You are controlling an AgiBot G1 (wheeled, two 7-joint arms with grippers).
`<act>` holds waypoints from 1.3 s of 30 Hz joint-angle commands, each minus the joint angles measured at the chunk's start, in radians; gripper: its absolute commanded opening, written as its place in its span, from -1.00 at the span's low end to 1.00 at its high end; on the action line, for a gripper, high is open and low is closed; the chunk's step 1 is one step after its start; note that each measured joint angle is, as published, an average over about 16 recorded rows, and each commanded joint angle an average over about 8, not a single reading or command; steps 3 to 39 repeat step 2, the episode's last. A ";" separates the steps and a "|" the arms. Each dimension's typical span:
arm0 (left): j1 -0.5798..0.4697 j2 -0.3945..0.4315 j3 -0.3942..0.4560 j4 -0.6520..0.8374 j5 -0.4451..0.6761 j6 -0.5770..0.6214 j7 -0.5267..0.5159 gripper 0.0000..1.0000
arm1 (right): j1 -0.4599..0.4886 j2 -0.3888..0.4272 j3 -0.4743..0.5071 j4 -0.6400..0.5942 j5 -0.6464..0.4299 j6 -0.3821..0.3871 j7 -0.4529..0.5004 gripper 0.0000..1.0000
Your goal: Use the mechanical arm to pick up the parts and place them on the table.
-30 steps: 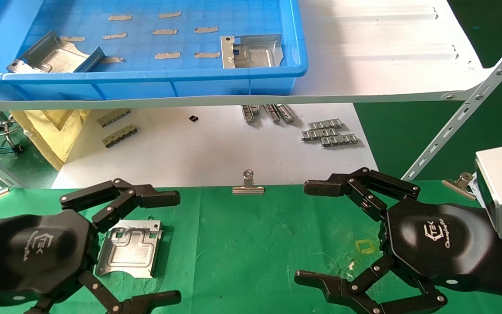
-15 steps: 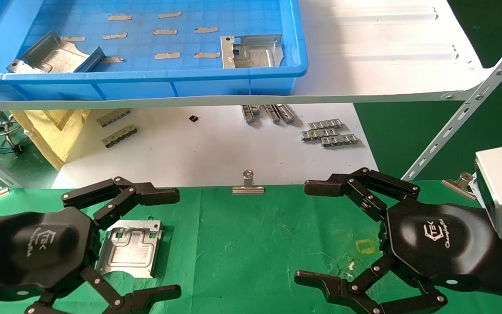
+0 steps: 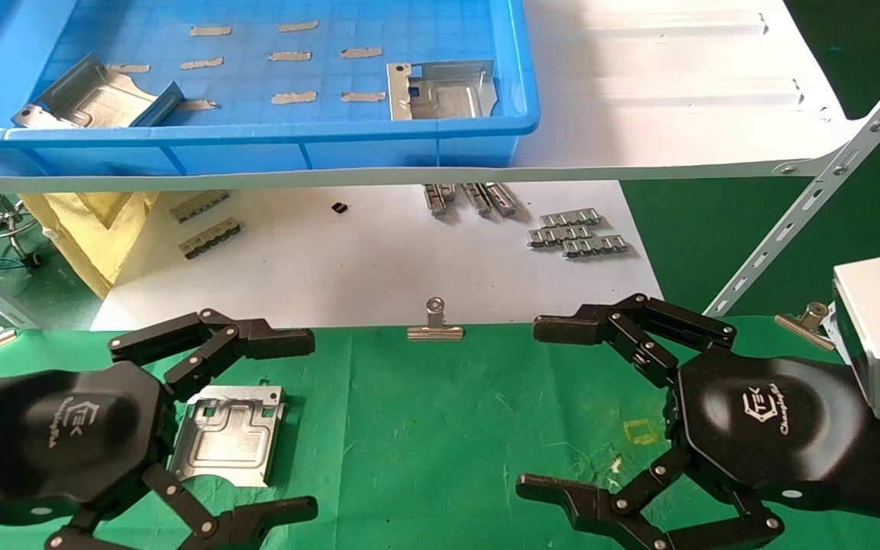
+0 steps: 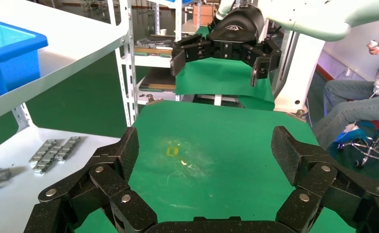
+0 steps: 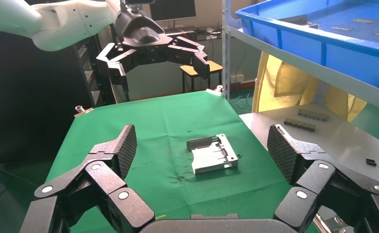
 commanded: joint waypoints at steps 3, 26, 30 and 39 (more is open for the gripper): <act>-0.001 0.000 0.001 0.001 0.000 0.000 0.000 1.00 | 0.000 0.000 0.000 0.000 0.000 0.000 0.000 1.00; -0.001 0.000 0.001 0.001 0.000 0.000 0.000 1.00 | 0.000 0.000 0.000 0.000 0.000 0.000 0.000 1.00; -0.001 0.000 0.001 0.001 0.000 0.000 0.000 1.00 | 0.000 0.000 0.000 0.000 0.000 0.000 0.000 1.00; -0.001 0.000 0.001 0.001 0.000 0.000 0.000 1.00 | 0.000 0.000 0.000 0.000 0.000 0.000 0.000 1.00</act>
